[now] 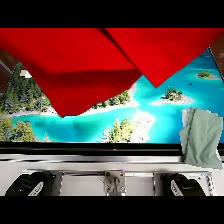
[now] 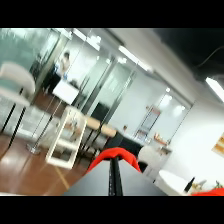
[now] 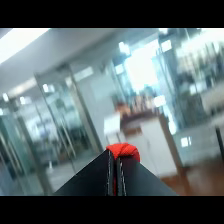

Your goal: Fold the shirts.

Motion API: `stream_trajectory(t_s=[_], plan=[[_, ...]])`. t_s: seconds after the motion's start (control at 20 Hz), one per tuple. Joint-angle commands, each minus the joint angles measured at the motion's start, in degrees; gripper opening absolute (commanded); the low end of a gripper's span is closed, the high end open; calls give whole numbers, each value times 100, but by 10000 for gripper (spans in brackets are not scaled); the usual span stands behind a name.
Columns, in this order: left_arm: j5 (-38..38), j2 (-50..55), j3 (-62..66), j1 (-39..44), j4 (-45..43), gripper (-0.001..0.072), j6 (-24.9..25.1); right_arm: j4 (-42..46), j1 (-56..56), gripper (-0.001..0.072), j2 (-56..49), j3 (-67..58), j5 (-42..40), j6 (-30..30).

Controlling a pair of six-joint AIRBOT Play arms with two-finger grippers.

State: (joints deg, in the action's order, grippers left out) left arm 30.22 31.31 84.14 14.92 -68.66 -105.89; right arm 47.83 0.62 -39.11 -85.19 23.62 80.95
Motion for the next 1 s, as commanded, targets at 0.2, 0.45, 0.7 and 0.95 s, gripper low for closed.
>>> stream_trajectory(t_s=[0.2, 0.45, 0.7, 0.95], plan=[[262, -278, 509, -96, -129, 32, -22, 282, -2, 57, 922, 2, -219, -2], [1606, -205, 420, -96, -372, 33, -24, 1156, -2, 57, 675, 2, 1499, 111], [2367, -162, -645, -96, -1003, 33, -33, 1394, -2, 57, -669, 4, 3064, 389], [2365, 289, -2232, -96, -992, 34, -48, 1051, -2, 57, -2614, 2, 1255, 413]])
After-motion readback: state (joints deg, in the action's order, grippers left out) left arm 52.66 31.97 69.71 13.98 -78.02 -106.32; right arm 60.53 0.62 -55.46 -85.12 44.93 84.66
